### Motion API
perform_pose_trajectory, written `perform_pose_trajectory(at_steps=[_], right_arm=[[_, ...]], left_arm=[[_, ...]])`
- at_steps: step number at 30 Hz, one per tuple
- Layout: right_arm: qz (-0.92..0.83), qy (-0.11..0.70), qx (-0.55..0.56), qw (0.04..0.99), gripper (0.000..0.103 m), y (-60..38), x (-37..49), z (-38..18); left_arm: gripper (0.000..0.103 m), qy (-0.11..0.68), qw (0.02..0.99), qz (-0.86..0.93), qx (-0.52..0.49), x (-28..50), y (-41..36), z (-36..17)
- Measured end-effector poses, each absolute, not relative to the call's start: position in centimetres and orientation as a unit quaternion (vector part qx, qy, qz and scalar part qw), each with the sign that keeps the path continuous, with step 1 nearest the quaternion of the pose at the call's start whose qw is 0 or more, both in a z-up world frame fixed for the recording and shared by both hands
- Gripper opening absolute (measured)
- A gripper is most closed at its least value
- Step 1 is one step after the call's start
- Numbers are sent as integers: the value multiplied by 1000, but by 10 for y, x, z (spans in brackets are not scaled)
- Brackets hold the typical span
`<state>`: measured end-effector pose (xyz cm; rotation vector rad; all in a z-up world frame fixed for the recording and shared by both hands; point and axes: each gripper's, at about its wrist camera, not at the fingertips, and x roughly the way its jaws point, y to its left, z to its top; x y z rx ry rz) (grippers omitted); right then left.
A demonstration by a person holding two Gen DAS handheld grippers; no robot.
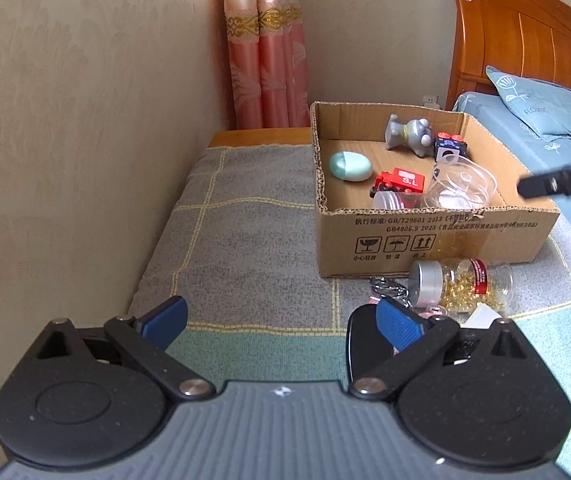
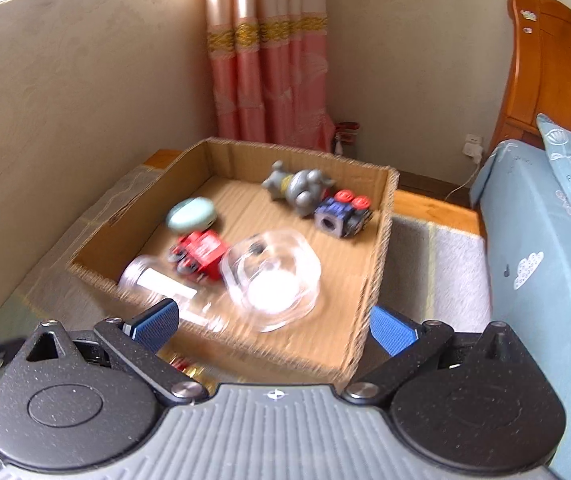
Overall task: Organize rigid objects
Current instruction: 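Move the right tool to the white plastic bottle while the left tool approaches the black paddle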
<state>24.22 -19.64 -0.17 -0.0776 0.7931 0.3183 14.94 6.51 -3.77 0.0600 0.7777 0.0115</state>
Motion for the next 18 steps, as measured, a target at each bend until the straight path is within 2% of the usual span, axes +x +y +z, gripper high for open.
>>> perform_pose_trajectory(at_steps=[11, 18], right_arm=[[229, 397, -98, 883, 103, -142, 154, -49], [198, 410, -128, 881, 103, -127, 138, -79]], left_arm=[[100, 387, 922, -1, 21, 146, 67, -44], [100, 400, 916, -21, 28, 145, 61, -54]])
